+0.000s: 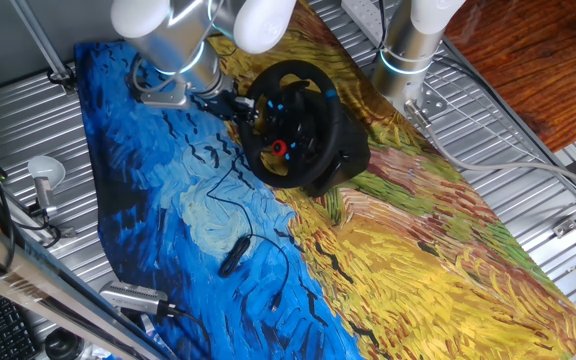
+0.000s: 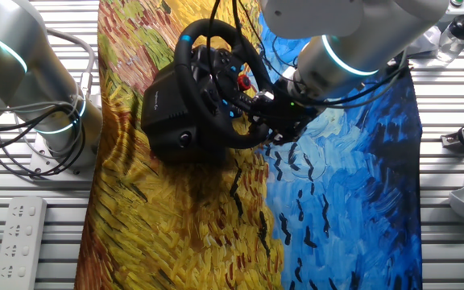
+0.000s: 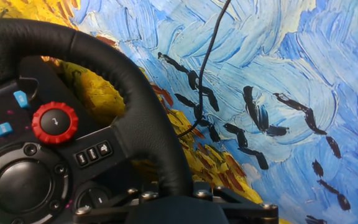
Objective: Rotate the steering wheel 90 degrees clockwise
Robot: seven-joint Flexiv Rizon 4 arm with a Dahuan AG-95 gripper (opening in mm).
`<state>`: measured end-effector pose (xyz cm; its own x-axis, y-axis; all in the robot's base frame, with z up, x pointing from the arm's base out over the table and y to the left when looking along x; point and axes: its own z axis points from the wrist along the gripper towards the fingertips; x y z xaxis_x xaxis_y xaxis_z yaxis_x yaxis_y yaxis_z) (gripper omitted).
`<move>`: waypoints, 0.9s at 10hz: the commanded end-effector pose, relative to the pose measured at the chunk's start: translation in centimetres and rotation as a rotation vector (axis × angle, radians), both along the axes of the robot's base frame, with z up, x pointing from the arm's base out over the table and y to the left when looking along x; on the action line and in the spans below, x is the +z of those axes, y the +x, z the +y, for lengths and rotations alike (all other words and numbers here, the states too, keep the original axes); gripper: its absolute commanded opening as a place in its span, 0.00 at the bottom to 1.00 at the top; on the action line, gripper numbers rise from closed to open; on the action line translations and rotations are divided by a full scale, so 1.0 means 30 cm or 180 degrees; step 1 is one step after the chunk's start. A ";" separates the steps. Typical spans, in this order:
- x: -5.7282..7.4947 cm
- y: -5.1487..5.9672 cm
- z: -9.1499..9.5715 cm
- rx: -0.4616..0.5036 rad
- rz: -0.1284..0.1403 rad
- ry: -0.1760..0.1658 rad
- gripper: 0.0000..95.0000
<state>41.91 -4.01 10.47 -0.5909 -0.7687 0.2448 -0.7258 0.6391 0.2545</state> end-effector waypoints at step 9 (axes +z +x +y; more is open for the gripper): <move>0.003 -0.008 -0.009 -0.0251 0.0121 -0.0108 0.00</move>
<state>41.70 -4.31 10.58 -0.6394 -0.7101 0.2947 -0.6621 0.7034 0.2584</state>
